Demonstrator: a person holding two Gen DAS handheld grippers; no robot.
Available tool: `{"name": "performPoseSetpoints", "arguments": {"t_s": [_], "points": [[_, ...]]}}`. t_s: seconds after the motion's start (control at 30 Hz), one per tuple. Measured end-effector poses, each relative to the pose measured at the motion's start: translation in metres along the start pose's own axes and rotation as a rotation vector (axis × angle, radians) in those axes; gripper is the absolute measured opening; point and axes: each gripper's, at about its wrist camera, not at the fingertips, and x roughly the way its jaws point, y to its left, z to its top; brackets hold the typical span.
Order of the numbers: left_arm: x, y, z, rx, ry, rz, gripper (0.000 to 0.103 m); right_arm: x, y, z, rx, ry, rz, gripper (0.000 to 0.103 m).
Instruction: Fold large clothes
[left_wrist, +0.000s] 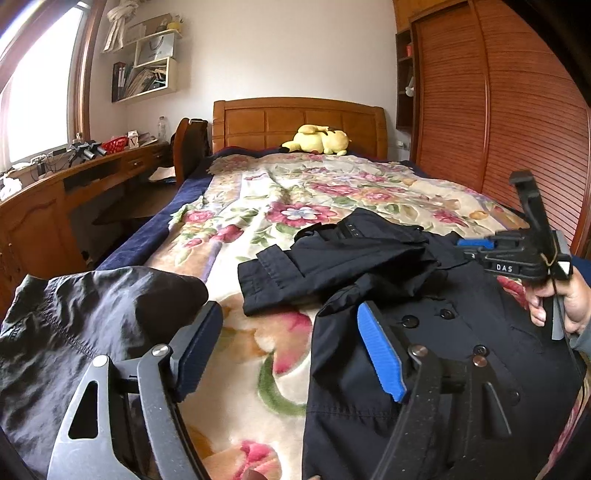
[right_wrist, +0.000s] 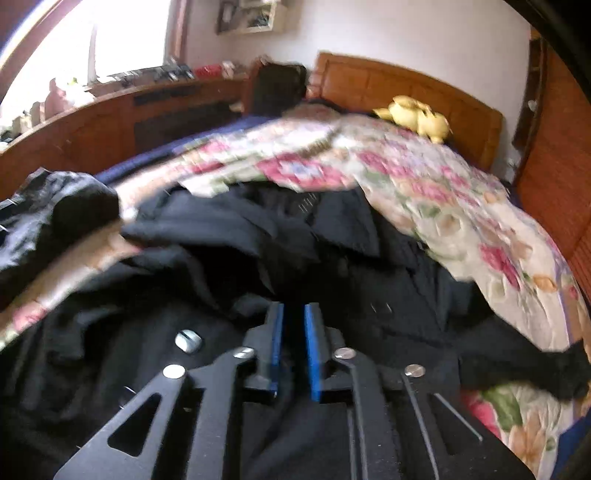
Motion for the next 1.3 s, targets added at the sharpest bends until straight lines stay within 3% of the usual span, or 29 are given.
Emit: {"name": "performPoseSetpoints", "arguments": {"t_s": [0.1, 0.47, 0.6, 0.97, 1.03, 1.1, 1.17, 1.3], "points": [[-0.001, 0.004, 0.0, -0.014, -0.007, 0.004, 0.078, 0.006, 0.023, 0.014, -0.023, -0.033, 0.054, 0.065], [-0.004, 0.021, -0.002, -0.022, -0.02, 0.045, 0.079, 0.096, 0.094, 0.048, -0.166, 0.077, 0.194, 0.065], [-0.001, 0.028, -0.003, -0.026, -0.012, 0.056, 0.079, 0.131, 0.111, 0.044, -0.22, 0.154, 0.191, 0.065], [0.002, 0.034, -0.002, -0.041, -0.012, 0.055, 0.079, 0.175, 0.137, 0.056, -0.313, 0.233, 0.162, 0.065], [0.003, 0.033, -0.002, -0.036, -0.012, 0.057, 0.079, 0.176, 0.133, 0.061, -0.29, 0.225, 0.151, 0.047], [0.004, 0.033, -0.003, -0.032, -0.01, 0.06, 0.079, 0.173, 0.126, 0.065, -0.252, 0.207, 0.148, 0.011], [0.004, 0.032, -0.004, -0.033, -0.01, 0.059, 0.079, 0.161, 0.122, 0.066, -0.246, 0.151, 0.172, 0.006], [0.004, 0.03, -0.002, -0.036, -0.015, 0.049, 0.079, 0.134, 0.1, 0.071, -0.173, 0.046, 0.184, 0.004]]}}
